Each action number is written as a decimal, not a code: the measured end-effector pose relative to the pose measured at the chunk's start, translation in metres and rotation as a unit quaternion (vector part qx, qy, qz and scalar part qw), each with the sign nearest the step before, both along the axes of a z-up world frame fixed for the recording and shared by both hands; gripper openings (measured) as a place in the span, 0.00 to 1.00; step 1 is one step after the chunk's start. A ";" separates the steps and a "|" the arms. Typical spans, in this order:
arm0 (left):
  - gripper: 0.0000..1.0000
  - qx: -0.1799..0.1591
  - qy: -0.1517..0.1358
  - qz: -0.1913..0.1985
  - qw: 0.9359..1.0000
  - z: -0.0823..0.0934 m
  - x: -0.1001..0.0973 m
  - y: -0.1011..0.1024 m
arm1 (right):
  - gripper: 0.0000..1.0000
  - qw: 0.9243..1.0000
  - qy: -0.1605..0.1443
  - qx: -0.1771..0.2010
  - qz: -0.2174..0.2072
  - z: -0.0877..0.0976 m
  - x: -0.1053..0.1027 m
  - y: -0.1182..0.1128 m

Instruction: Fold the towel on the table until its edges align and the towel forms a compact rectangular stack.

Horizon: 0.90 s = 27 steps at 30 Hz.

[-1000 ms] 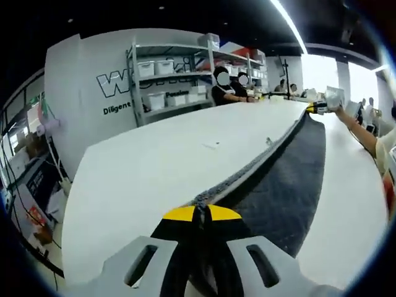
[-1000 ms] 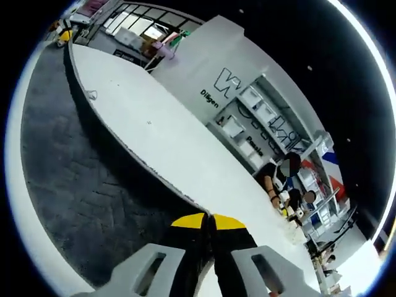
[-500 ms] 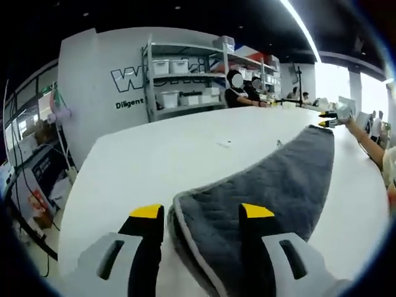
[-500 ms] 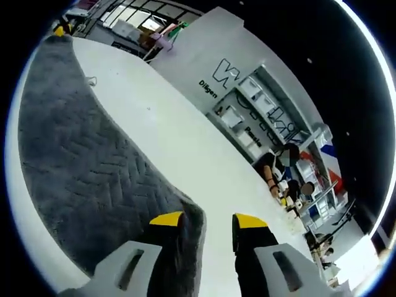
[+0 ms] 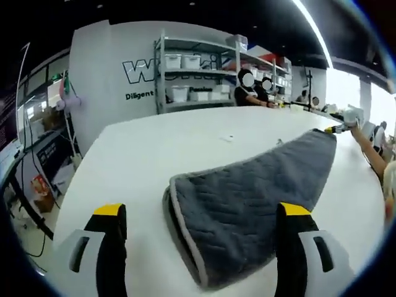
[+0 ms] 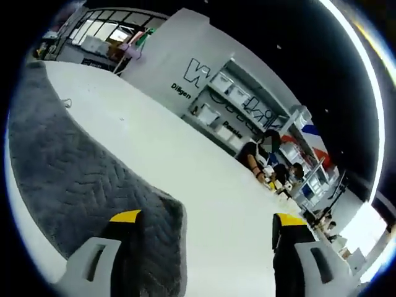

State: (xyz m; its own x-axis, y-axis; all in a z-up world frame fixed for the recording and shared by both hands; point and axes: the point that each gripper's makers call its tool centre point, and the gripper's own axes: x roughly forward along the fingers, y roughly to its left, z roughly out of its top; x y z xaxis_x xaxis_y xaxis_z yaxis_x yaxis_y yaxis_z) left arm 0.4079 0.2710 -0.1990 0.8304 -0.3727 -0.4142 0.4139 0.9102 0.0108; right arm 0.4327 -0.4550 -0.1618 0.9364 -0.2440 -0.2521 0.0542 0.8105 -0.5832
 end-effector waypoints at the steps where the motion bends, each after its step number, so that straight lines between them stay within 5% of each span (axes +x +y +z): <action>1: 0.99 0.000 -0.009 -0.003 1.000 0.003 -0.003 -0.002 | 0.99 1.000 -0.001 0.004 -0.015 0.000 -0.002 -0.006; 6: 0.99 0.002 -0.020 -0.012 1.000 0.008 -0.012 -0.005 | 0.99 0.998 -0.018 0.021 -0.059 0.007 -0.014 -0.035; 13: 0.99 0.001 -0.019 -0.022 1.000 0.008 -0.021 -0.004 | 0.98 0.993 -0.021 0.111 -0.028 -0.006 -0.023 -0.034; 16: 0.99 -0.010 -0.029 -0.020 0.999 0.014 -0.022 -0.002 | 0.84 0.983 0.001 0.183 0.007 -0.026 -0.023 -0.019; 22: 0.99 -0.016 -0.036 -0.012 0.999 0.017 -0.021 0.004 | 0.40 0.983 0.025 0.181 0.031 -0.040 -0.022 -0.006; 27: 0.99 -0.017 -0.034 -0.019 0.999 0.016 -0.021 0.002 | 0.34 0.978 0.055 0.198 0.039 -0.056 -0.024 0.002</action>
State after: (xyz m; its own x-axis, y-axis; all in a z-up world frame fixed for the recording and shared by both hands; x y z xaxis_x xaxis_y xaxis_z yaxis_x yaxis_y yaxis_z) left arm 0.3864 0.2735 -0.1830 0.8410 -0.4180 -0.3436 0.4481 0.8940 0.0092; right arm 0.4088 -0.4532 -0.2181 0.9105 -0.0354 -0.4120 -0.0622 0.9733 -0.2211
